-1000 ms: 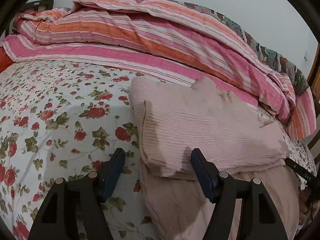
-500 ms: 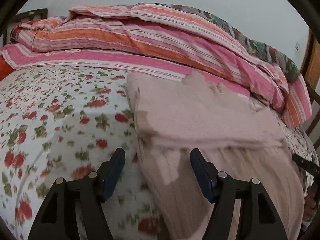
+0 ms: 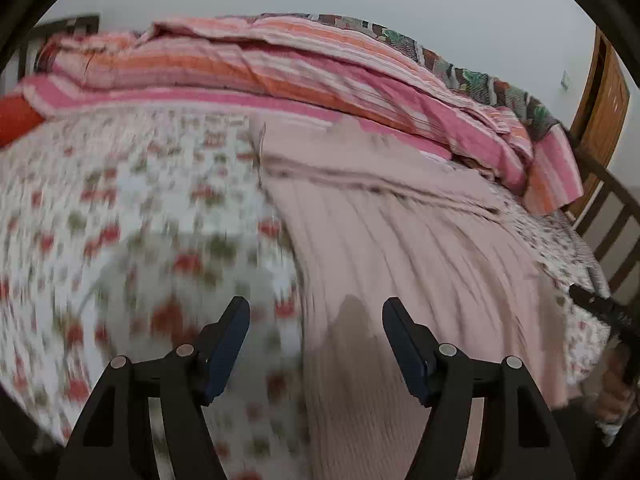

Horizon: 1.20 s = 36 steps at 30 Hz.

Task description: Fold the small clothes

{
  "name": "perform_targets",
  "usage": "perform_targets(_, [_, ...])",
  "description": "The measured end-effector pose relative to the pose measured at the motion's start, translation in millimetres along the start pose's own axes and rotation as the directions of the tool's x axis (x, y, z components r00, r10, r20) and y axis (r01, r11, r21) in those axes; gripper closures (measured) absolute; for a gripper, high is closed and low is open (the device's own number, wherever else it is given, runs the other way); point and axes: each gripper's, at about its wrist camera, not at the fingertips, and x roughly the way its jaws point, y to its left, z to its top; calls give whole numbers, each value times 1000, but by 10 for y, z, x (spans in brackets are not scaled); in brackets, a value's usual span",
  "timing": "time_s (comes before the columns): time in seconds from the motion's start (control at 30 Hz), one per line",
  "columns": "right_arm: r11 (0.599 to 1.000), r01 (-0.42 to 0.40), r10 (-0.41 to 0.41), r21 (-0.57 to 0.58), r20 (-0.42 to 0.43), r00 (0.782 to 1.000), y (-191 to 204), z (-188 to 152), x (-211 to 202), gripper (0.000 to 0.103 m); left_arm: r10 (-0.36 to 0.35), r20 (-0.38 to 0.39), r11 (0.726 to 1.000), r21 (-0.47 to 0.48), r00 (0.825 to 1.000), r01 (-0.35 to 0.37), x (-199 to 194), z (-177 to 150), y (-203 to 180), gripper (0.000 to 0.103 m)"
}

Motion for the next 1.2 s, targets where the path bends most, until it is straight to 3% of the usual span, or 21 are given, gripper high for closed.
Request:
perform_targets(0.1, [1000, -21, 21, -13, -3, 1000, 11, -312, -117, 45, -43, -18, 998, -49, 999, 42, -112, -269, 62, 36])
perform_targets(0.2, [999, -2, 1, -43, -9, 1000, 77, -504, -113, 45, -48, -15, 998, -32, 999, 47, -195, -436, 10, 37])
perform_targets(0.47, [997, -35, 35, -74, 4, 999, 203, -707, 37, 47, -21, -31, 999, -31, 999, 20, -19, -522, -153, 39])
perform_targets(0.6, [996, -45, 42, -78, -41, 998, 234, -776, 212, 59, 27, -20, 999, -33, 999, -28, 57, -564, -200, 65])
perform_targets(0.67, [995, -46, 43, -93, -38, 998, 276, -798, 226, 75, 24, -32, 999, -47, 999, -26, 82, -555, -206, 83])
perform_targets(0.7, [992, -80, 76, -99, -44, 996, 295, -797, 214, 97, 23, -26, 999, -48, 999, -24, 66, -534, -191, 94])
perform_targets(0.73, [990, -88, 84, -107, -34, 996, 296, -790, 170, 98, 6, -19, 999, -49, 1000, -7, 26, -510, -155, 97])
perform_targets(0.83, [995, -65, 70, -74, 73, 995, 140, -737, -102, 99, -28, 36, 995, -100, 999, 31, -201, -420, 125, 97])
perform_targets(0.93, [995, -99, 97, 33, 40, 994, -83, -733, -106, 99, -74, 22, 988, -135, 997, 77, -232, -398, 294, 97])
perform_targets(1.1, [995, -59, 59, -75, 2, 998, 160, -697, -28, 96, -108, -7, 990, -96, 994, 106, -175, -397, 211, 93])
perform_targets(1.17, [993, -58, 60, -100, 19, 998, 212, -621, -50, 87, -93, 12, 994, -61, 996, 94, -171, -338, 182, 81])
perform_targets(1.2, [992, -50, 54, -113, 34, 998, 233, -578, -55, 75, -83, 25, 995, -52, 996, 84, -155, -281, 177, 68])
